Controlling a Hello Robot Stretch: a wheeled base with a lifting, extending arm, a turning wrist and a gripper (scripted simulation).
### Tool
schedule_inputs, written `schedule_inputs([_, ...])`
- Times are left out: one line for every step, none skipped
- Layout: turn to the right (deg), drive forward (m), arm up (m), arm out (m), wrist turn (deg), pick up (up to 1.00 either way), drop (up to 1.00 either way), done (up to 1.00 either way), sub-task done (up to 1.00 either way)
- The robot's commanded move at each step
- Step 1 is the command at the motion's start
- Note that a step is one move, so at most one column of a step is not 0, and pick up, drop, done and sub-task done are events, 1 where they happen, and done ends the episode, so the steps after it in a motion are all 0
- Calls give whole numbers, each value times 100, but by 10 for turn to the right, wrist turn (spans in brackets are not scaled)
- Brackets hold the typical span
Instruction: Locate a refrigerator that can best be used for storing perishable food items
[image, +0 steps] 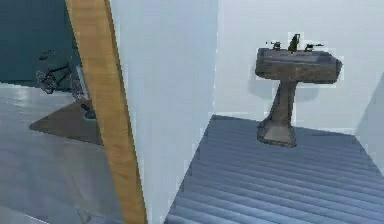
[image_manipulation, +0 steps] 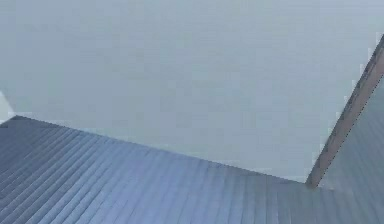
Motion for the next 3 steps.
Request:
schedule_inputs([-450, 0, 0, 0, 0, 0, 0, 0, 0])
schedule_inputs([-210, 0, 0, 0, 0, 0, 0, 0, 0])
schedule_inputs([0, 100, 0, 0, 0, 0, 0, 0, 0])
